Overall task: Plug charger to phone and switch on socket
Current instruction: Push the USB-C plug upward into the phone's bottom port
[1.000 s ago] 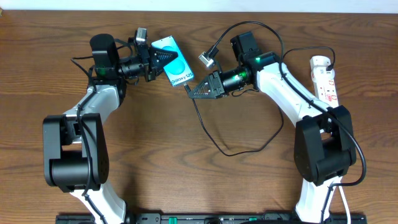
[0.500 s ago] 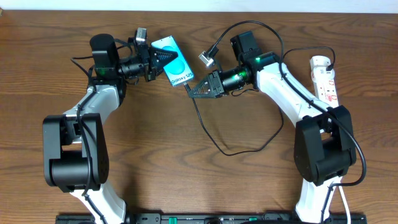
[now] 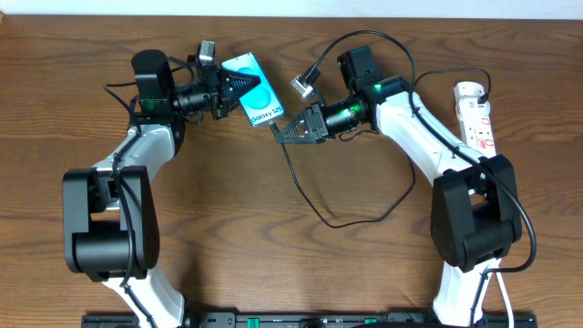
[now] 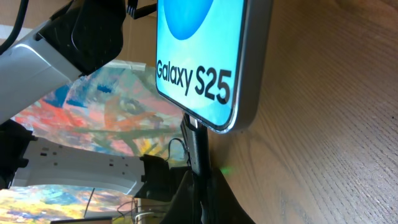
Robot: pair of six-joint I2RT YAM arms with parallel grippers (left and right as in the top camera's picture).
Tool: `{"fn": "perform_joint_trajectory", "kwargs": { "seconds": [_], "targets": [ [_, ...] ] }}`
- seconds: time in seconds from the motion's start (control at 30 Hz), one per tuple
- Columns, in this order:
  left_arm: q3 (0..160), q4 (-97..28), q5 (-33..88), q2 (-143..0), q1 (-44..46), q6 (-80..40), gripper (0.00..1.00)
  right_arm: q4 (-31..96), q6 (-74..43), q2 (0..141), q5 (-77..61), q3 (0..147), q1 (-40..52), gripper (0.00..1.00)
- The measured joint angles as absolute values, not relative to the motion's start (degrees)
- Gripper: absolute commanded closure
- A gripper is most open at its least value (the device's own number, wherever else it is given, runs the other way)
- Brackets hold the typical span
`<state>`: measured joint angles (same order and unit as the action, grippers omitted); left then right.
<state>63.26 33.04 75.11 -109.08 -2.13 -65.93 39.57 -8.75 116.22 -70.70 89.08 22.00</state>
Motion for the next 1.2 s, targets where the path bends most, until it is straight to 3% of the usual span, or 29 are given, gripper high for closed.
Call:
{"fn": "perform_joint_trajectory", "kwargs": {
  "seconds": [1.2],
  "targets": [
    [63.3, 33.1, 75.3, -109.1, -2.2, -64.4, 0.93, 37.8, -10.4, 116.2, -70.7, 89.1, 22.2, 0.99]
  ]
}}
